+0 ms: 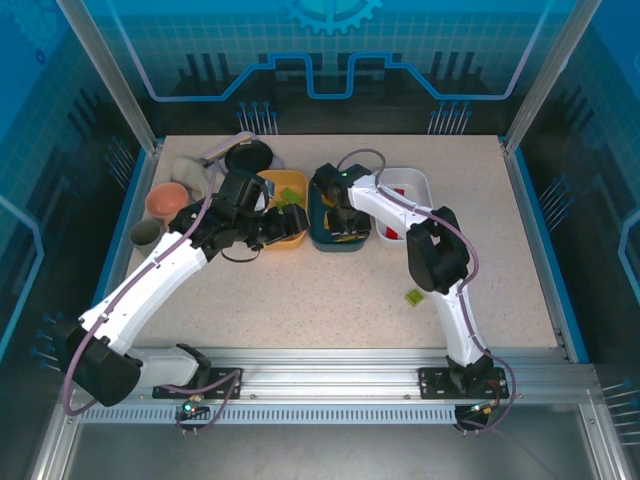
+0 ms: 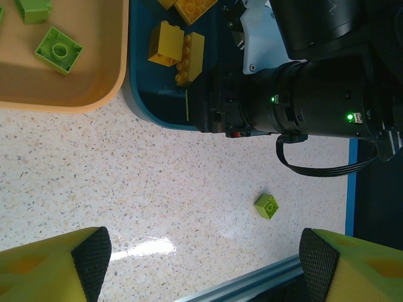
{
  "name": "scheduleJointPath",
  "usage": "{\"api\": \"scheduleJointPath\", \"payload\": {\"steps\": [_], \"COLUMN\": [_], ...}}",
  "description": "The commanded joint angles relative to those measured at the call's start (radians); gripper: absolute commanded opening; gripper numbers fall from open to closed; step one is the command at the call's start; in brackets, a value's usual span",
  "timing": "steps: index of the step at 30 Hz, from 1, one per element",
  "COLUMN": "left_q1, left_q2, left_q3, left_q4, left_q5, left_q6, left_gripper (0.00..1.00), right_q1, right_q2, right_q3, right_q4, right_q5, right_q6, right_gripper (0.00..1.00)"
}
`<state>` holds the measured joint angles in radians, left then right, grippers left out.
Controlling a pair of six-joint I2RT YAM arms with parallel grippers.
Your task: Sort the legos into containers by color
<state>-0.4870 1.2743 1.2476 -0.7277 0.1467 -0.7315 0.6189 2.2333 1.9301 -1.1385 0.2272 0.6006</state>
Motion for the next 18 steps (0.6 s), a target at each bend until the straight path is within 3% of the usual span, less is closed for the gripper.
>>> {"api": "scheduleJointPath", "payload": {"steps": [1, 7, 18], "left_q1": [0.006, 0.005, 0.0], "left_q2": [-0.014, -0.013, -0.027], "left_q3": [-0.013, -0.017, -0.036], "left_q4": [0.018, 0.025, 0.047], "left_q5": [0.022, 0.03, 0.044], "left_q6": [-0.008, -0.01, -0.025], "left_gripper": [0.82, 0.82, 0.81], "right_q1": [-0.007, 0.008, 0.027], "right_q2": [0.035, 0.002, -0.086], "right_q3": [0.051, 0.099, 0.075], "right_q4": [-0.043, -0.053, -0.058], "right_q5": [-0.004, 0.025, 0.141], "right_q6": [-0.012, -0.007, -0.05], "right_gripper": [0.43, 0.56, 0.45]}}
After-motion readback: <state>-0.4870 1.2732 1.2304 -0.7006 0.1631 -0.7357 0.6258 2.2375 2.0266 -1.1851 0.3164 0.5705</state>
